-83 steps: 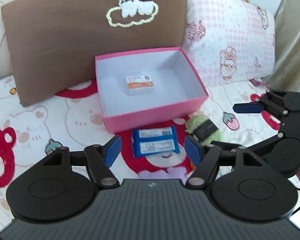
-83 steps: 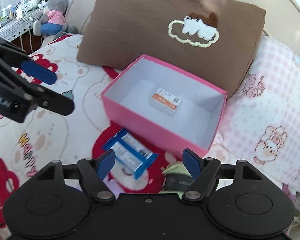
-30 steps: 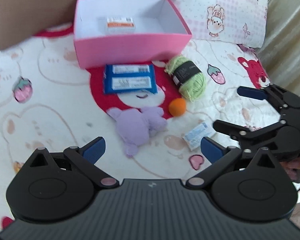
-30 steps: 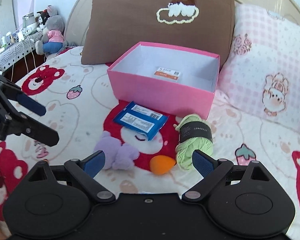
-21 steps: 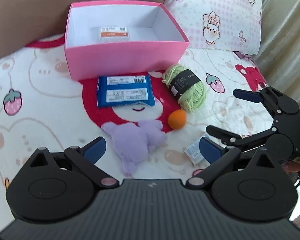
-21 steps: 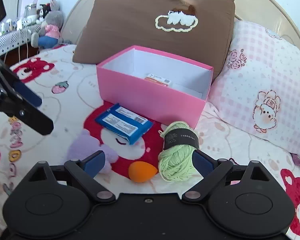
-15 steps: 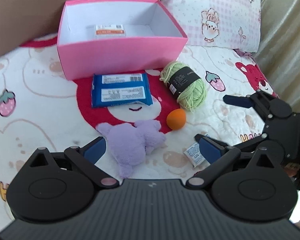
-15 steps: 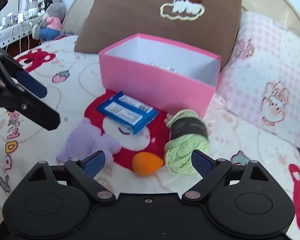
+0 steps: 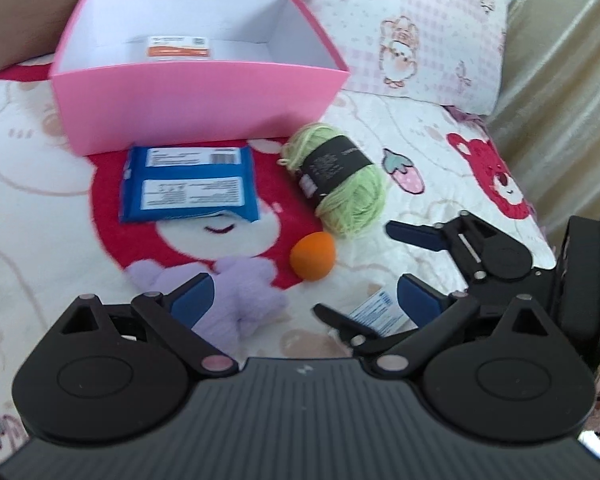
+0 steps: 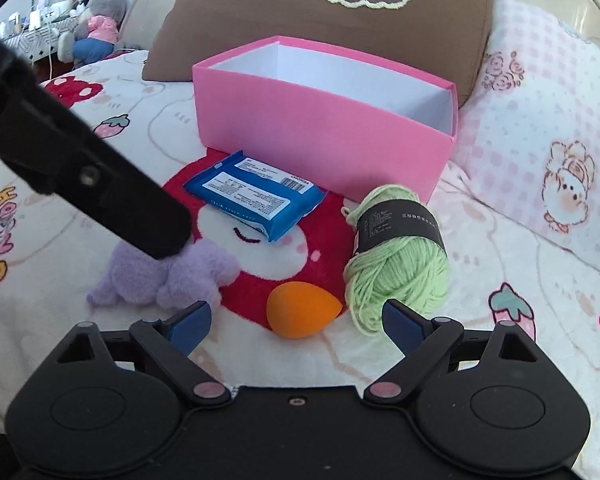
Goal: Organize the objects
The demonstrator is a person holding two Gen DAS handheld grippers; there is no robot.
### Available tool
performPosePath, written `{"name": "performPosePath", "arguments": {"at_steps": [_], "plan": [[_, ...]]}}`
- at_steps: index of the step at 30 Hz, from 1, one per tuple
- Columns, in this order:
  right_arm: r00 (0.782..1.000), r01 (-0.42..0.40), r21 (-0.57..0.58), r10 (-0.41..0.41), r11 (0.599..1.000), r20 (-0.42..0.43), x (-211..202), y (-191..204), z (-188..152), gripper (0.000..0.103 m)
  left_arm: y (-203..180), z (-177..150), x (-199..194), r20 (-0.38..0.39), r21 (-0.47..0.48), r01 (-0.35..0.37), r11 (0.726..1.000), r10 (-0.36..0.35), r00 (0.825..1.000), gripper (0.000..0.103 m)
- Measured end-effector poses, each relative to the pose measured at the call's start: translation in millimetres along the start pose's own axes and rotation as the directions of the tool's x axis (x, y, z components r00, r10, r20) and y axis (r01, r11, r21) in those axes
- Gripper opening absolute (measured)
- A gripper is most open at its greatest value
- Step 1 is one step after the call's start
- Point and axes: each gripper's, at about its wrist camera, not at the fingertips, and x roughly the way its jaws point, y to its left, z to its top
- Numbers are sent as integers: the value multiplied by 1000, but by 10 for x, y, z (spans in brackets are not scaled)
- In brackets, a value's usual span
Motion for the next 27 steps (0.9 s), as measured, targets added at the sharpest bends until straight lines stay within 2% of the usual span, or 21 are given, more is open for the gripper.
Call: {"name": "performPosePath", "arguments": {"at_steps": [7, 9, 11, 15, 17, 19, 22, 24, 25, 27], "plan": [[999, -45, -32, 44, 998, -28, 136, 46, -13, 94, -48, 57, 332, -8, -28, 40, 999, -41, 999, 98], [998, -49, -34, 48, 998, -42, 189, 35, -26, 94, -74, 72, 430, -21, -10, 26, 1000, -26, 999, 94], [997, -52, -26, 50, 998, -53, 237, 10, -37, 94, -102, 81, 514, -44, 20, 18, 1000, -17, 999, 81], [994, -71, 22, 72, 997, -78, 309, -64, -61, 93, -108, 80, 602, -42, 46, 38, 998, -37, 998, 76], [993, -82, 49, 86, 995, -84, 334, -102, -74, 88, -99, 90, 644, -44, 51, 46, 998, -43, 998, 67], [990, -103, 80, 110, 991, -87, 353, -143, -87, 85, -74, 104, 689, -74, 33, 55, 998, -53, 996, 62], [988, -111, 147, 125, 983, -86, 390, -210, -117, 83, -2, 108, 722, -95, -48, 122, 991, -126, 987, 59], [988, -113, 174, 130, 978, -88, 406, -241, -122, 79, -5, 105, 737, -90, -53, 110, 992, -115, 989, 54], [988, -112, 180, 129, 977, -86, 407, -251, -121, 78, -11, 106, 744, -84, -47, 97, 994, -101, 991, 49], [988, -112, 178, 129, 978, -83, 405, -258, -111, 75, 2, 114, 773, -78, -50, 89, 995, -92, 993, 46]]}}
